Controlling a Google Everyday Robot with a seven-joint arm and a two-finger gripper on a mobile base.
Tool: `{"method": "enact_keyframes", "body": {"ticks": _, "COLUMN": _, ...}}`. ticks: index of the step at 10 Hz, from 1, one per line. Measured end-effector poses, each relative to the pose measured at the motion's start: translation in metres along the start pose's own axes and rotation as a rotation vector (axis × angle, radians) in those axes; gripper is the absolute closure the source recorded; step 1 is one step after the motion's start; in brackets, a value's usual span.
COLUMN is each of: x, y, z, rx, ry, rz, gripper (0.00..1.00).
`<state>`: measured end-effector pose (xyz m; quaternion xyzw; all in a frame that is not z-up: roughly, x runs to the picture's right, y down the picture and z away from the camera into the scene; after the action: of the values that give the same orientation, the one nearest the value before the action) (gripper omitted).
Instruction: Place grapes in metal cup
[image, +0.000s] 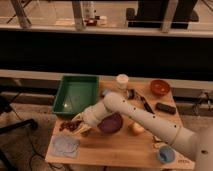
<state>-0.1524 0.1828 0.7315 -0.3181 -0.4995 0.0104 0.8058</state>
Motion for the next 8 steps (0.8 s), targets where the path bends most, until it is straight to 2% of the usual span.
{"method": "enact_keyframes", "body": {"ticks": 4, "x": 0.0001, "y": -0.0054, "z": -0.0056, "rx": 0.003, "ry": -0.031, "rz": 0.103, "gripper": 1.0}}
{"method": "enact_keyframes", "body": {"ticks": 6, "x": -0.0008, "y": -0.0063, "z": -0.0078, "rx": 0.004, "ry": -0.046, "rz": 0.134, "gripper": 1.0}}
{"method": "enact_keyframes", "body": {"ticks": 8, "x": -0.0002, "y": -0.0066, "z": -0.0091, "rx": 0.005, "ry": -0.075, "rz": 0.174, "gripper": 1.0}}
